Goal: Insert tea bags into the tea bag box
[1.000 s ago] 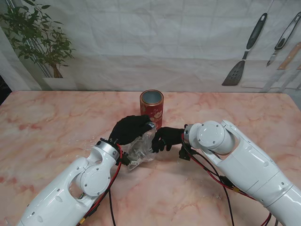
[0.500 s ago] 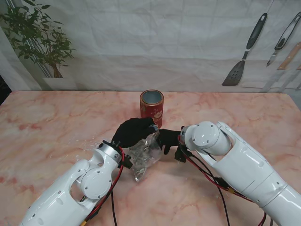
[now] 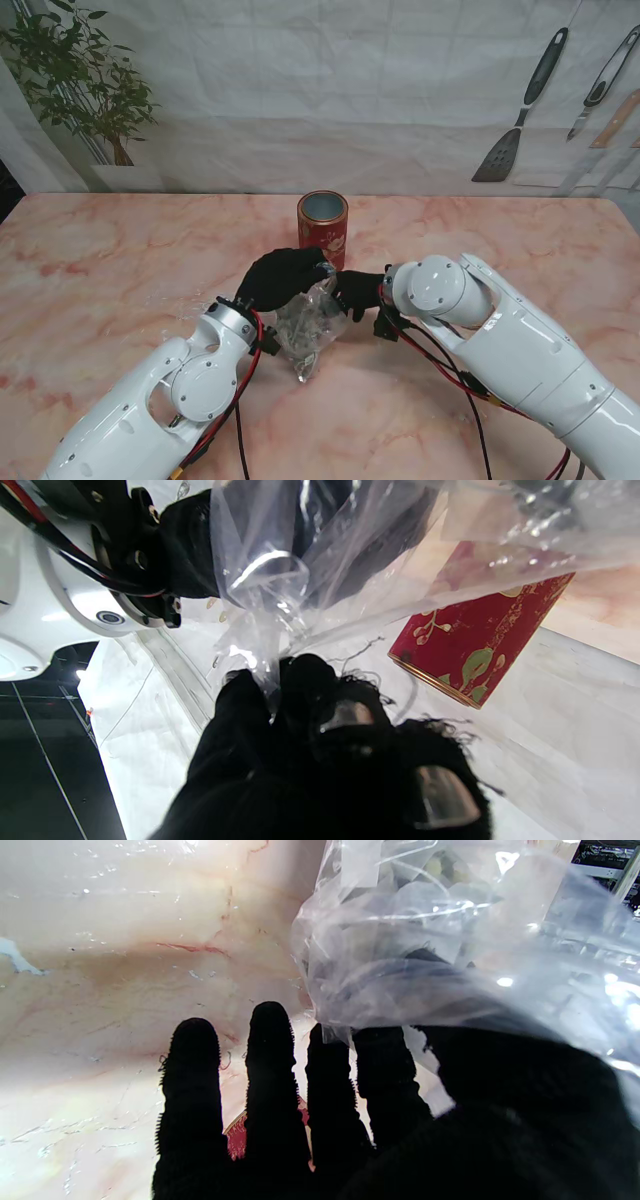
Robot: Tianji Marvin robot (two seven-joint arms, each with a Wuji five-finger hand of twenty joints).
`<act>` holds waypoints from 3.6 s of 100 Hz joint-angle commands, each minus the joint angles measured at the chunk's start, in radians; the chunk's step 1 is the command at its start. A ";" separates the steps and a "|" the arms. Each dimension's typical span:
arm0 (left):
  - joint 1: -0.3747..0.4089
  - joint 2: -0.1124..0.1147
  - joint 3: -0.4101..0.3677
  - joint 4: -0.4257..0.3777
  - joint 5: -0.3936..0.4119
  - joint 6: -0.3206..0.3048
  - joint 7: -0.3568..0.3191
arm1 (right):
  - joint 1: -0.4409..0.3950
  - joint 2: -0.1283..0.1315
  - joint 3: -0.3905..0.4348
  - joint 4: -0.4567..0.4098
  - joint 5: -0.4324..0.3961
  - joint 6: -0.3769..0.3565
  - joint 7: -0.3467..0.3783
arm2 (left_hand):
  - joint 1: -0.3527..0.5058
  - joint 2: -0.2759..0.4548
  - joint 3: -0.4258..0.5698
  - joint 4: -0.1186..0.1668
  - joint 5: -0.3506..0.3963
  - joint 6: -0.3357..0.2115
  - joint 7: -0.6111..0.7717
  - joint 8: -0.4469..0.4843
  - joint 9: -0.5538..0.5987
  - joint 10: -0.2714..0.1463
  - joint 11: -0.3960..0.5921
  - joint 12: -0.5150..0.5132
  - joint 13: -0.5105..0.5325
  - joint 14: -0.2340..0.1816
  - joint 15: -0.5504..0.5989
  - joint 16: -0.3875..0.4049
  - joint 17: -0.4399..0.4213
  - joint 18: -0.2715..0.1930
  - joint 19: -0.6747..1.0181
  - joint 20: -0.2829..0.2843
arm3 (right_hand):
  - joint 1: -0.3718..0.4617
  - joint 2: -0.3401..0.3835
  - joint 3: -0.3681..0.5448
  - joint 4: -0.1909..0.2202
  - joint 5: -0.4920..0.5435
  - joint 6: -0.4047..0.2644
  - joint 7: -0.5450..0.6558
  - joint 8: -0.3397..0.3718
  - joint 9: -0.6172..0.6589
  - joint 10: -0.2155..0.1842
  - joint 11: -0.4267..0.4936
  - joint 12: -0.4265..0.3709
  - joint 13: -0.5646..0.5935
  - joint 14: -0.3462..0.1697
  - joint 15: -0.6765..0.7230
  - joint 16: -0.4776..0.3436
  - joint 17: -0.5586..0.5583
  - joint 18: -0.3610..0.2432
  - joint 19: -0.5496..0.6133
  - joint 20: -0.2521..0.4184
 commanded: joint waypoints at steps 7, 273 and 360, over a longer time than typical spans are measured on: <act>-0.001 -0.001 -0.015 -0.010 0.000 0.015 -0.021 | -0.036 -0.007 0.035 -0.012 0.008 -0.011 -0.015 | 0.056 0.045 0.022 0.035 0.086 0.199 0.153 0.041 0.035 0.037 0.094 0.026 0.035 0.084 0.070 0.010 -0.017 -0.210 0.254 -0.010 | 0.043 0.051 0.020 0.068 -0.061 0.011 0.032 0.110 -0.083 0.001 0.012 -0.001 -0.074 0.004 -0.016 -0.011 -0.035 0.025 0.020 -0.011; 0.060 0.012 -0.133 -0.033 0.002 0.054 -0.071 | -0.081 -0.101 0.301 -0.138 0.019 0.052 -0.388 | 0.056 0.044 0.023 0.036 0.084 0.200 0.153 0.039 0.034 0.037 0.093 0.027 0.035 0.084 0.070 0.010 -0.017 -0.210 0.254 -0.010 | 0.079 0.030 0.098 0.033 -0.021 0.075 -0.015 0.205 -0.049 0.039 -0.031 0.018 -0.058 0.025 -0.011 -0.011 -0.026 0.004 0.038 0.030; 0.069 0.017 -0.154 -0.018 -0.010 0.040 -0.094 | 0.176 -0.207 0.222 0.142 0.217 0.160 -0.537 | 0.057 0.044 0.023 0.036 0.084 0.200 0.153 0.039 0.034 0.038 0.092 0.028 0.035 0.084 0.070 0.010 -0.017 -0.210 0.254 -0.010 | 0.092 0.025 0.082 0.034 -0.008 0.085 -0.037 0.206 -0.034 0.044 -0.042 0.030 -0.054 0.029 -0.011 -0.003 -0.037 -0.002 0.027 0.039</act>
